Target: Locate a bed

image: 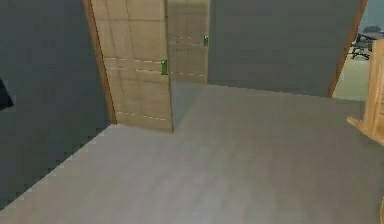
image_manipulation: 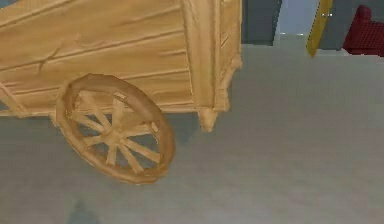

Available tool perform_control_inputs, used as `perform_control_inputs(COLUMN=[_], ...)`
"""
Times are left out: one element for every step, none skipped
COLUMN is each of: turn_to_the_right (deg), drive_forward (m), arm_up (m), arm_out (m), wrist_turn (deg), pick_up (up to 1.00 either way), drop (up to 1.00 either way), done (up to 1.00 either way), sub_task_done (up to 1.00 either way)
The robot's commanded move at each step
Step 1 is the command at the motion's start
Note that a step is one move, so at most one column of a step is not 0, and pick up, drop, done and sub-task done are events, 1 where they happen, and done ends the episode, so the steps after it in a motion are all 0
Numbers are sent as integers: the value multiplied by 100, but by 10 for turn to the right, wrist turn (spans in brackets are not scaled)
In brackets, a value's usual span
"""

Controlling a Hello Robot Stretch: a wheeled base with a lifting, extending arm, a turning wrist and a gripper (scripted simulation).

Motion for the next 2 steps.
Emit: perform_control_inputs(turn_to_the_right=[120, 0], drive_forward=[0, 100], arm_up=[0, 0], arm_out=[0, 0], wrist_turn=[0, 0], pick_up=[0, 0], drop=[0, 0], done=[0, 0], sub_task_done=[0, 0])
